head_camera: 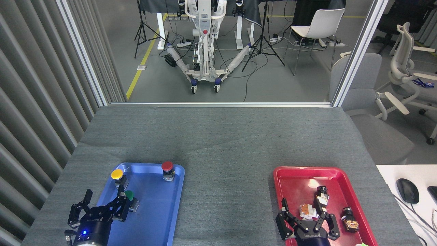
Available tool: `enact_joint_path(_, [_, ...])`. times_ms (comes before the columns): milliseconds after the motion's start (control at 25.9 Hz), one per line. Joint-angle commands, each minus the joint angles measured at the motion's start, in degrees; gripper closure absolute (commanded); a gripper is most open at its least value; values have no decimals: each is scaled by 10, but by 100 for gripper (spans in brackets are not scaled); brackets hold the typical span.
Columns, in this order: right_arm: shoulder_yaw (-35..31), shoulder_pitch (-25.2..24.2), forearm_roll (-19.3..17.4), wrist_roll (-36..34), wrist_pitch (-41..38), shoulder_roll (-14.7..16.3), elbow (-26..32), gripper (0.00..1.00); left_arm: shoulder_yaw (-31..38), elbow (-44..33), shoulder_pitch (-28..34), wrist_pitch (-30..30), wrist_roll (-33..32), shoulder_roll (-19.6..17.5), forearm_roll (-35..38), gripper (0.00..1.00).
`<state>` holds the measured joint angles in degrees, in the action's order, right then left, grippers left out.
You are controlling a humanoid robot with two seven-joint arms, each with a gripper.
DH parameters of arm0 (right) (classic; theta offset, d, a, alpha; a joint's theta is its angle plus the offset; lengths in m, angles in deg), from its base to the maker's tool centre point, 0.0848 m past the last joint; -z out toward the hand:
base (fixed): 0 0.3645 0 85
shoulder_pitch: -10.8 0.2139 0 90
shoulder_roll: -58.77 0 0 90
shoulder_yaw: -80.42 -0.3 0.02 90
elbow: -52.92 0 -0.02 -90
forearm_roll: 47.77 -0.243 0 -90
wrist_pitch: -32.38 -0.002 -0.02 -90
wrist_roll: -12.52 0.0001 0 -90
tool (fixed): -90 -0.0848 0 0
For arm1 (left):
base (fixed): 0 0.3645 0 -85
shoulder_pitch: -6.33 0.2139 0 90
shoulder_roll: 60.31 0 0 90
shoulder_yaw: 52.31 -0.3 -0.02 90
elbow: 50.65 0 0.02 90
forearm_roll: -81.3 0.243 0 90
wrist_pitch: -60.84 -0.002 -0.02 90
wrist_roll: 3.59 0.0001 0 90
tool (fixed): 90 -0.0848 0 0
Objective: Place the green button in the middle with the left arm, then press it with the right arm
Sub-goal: 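Move the left gripper over the green button on the blue tray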
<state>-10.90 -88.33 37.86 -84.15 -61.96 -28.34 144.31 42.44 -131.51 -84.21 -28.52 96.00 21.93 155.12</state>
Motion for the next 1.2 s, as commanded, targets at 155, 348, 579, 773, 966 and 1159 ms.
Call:
enact_joint_path(155, [5, 1, 39, -10, 36, -8, -1, 0, -4, -59, 34, -18, 7, -2, 51, 0])
enact_joint_path(348, [14, -1, 48, -8, 42, -1, -1, 0, -1, -84, 45, -22, 7, -3, 60, 0])
enact_joint_path(579, [16, -3, 48, -8, 42, 5, -1, 0, -2, -83, 47, -21, 4, -2, 60, 1])
enact_joint_path(773, [18, -3, 48, -8, 42, 4, 1, 0, -2, -76, 44, -19, 5, -2, 60, 1])
enact_joint_path(966, [19, -3, 48, -8, 46, 3, 1, 0, -2, -79, 41, -18, -1, -3, 60, 1])
enact_joint_path(1159, [21, -3, 51, -8, 56, -3, 2, 0, 1, -77, 42, -20, 7, 2, 63, 1])
